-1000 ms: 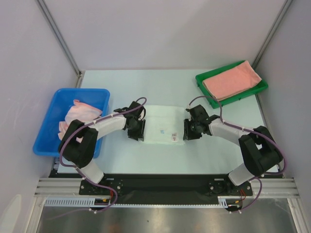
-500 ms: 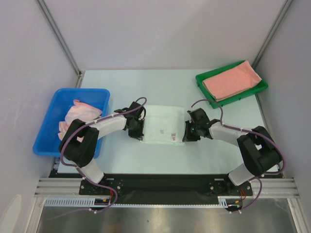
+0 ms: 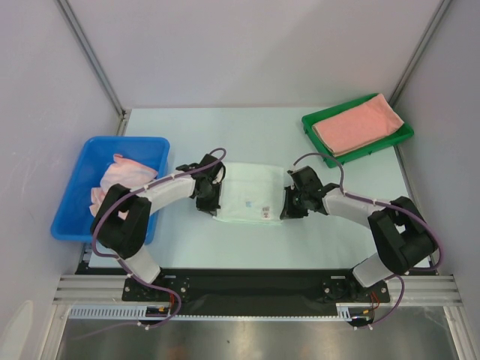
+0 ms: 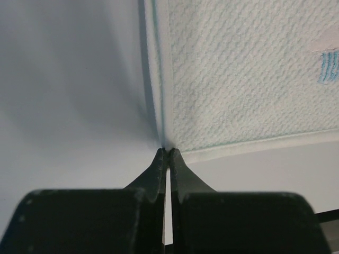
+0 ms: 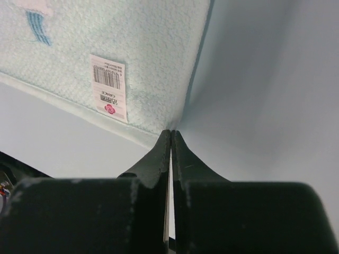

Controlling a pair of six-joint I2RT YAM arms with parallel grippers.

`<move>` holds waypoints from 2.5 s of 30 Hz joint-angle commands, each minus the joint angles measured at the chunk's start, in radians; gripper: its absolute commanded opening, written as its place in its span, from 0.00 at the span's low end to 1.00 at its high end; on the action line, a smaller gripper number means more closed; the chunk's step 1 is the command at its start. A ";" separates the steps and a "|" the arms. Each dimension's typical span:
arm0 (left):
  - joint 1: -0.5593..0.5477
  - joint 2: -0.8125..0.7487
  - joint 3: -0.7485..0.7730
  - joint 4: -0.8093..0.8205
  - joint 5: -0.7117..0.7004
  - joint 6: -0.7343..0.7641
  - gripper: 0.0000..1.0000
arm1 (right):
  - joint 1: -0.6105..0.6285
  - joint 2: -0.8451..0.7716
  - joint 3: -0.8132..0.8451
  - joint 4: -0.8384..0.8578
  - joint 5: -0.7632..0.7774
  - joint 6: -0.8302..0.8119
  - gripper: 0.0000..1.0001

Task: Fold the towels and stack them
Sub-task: Fold the towel

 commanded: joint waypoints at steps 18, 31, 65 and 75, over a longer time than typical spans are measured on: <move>0.005 -0.017 -0.017 -0.049 -0.030 0.011 0.07 | 0.043 -0.023 -0.122 0.204 -0.083 0.159 0.00; 0.025 -0.022 -0.064 -0.055 -0.025 0.003 0.31 | 0.035 -0.122 -0.139 0.114 -0.027 0.133 0.24; 0.186 0.519 0.690 -0.060 0.070 0.118 0.51 | -0.188 0.514 0.588 0.063 -0.065 -0.387 0.24; 0.197 0.518 0.777 -0.104 0.091 0.210 0.54 | -0.188 0.499 0.666 -0.047 -0.146 -0.510 0.27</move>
